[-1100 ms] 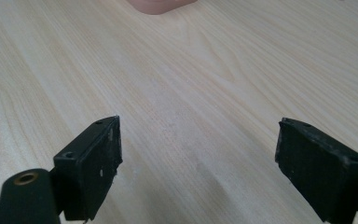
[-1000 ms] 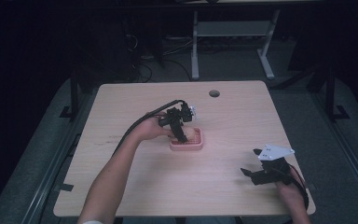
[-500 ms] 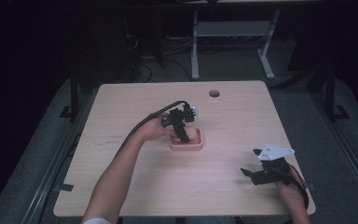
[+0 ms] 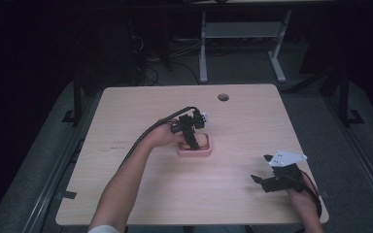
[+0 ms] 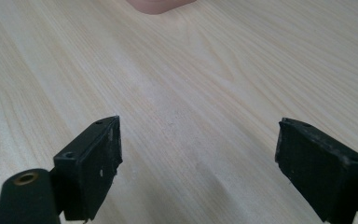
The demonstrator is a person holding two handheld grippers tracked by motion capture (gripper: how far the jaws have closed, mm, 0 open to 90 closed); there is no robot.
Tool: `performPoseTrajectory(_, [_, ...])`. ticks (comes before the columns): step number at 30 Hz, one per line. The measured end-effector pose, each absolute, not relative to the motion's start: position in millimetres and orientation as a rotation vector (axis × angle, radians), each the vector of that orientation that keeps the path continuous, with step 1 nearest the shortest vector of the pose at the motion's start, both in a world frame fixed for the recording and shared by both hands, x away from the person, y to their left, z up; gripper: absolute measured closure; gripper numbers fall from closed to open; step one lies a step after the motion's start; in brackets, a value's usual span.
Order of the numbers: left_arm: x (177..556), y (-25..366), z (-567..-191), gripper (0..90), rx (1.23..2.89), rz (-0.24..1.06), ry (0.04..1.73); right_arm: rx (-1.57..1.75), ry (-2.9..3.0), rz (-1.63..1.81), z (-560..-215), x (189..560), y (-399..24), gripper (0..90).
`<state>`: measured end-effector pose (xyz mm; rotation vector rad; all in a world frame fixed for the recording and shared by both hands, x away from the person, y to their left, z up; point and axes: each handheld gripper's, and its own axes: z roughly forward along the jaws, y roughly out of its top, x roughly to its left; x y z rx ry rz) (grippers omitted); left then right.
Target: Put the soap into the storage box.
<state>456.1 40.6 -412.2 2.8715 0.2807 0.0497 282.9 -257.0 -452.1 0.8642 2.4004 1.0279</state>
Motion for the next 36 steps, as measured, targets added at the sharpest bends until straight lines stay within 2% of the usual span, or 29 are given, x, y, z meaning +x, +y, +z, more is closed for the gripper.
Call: performPoseTrajectory(36, [457.4, 38.1, -416.7, 31.8, 2.873, 0.036, 0.284, 0.863, 2.401, 1.031, -452.0, 283.0, -256.6, 14.0])
